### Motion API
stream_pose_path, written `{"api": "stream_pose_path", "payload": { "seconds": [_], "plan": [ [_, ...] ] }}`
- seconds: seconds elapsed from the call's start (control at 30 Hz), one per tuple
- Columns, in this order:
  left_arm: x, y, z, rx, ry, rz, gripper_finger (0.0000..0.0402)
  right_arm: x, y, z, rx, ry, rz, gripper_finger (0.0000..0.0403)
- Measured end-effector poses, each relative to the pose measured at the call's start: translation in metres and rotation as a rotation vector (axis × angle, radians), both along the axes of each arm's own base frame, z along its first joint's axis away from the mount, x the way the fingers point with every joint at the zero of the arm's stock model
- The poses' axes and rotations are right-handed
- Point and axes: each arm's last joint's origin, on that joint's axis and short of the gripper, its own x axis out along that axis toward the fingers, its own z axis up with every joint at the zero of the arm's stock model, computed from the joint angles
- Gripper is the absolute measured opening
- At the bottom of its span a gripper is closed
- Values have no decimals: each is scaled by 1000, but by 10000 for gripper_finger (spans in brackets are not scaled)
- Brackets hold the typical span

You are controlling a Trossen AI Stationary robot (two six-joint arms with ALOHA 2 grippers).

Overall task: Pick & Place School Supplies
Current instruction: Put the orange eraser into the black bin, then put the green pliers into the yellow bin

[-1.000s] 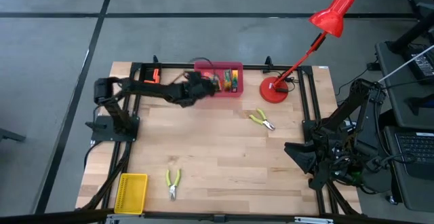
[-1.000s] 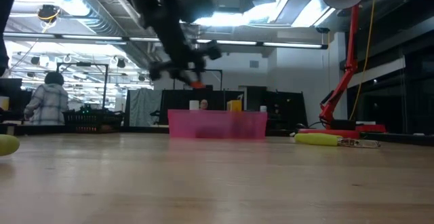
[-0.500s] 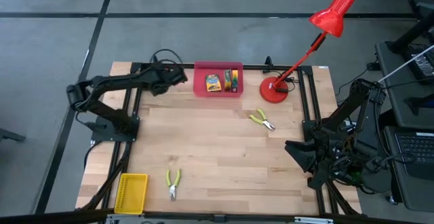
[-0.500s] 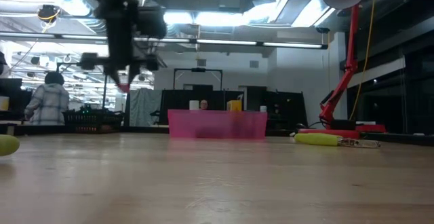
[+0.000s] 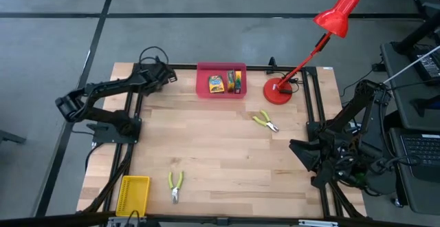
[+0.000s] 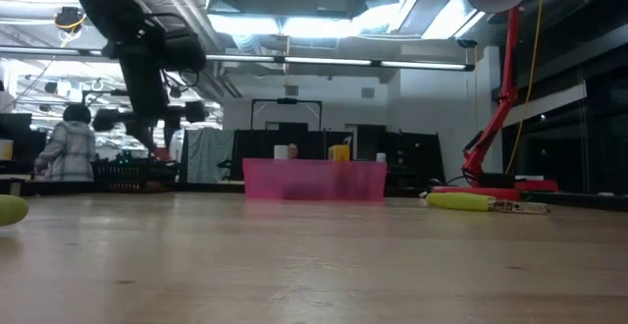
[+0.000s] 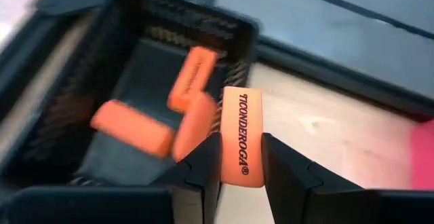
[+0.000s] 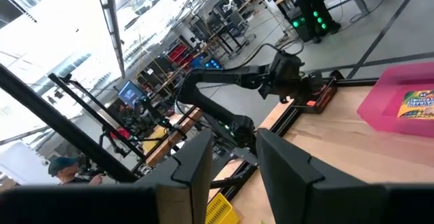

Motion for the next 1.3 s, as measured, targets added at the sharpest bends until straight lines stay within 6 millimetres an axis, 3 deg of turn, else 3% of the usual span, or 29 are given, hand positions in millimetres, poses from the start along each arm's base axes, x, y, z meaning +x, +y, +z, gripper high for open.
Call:
{"api": "stream_pose_path", "payload": {
  "seconds": [0.2,0.57,0.67,0.77,0.9,1.07,1.2,1.3],
  "plan": [
    [-9,10,-1,7,-15,28,112,2,-2,1,16,-8,-11,121],
    [-11,9,1,23,8,45,141,8,-4,1,17,-7,-20,121],
    [-4,5,5,18,-30,-49,146,8,-5,1,14,-6,-17,121],
    [14,-5,10,20,-71,-279,148,8,-5,1,10,-4,-17,121],
    [49,-32,17,34,-177,-692,143,8,-5,1,-5,3,-17,121],
    [92,-95,32,158,-305,-1216,136,8,-4,1,-24,14,-2,121],
    [103,-140,33,285,-193,-1369,130,8,-4,0,-42,23,5,121],
    [106,-160,26,324,-90,-1419,130,8,-4,0,-50,27,8,121]
  ]
}}
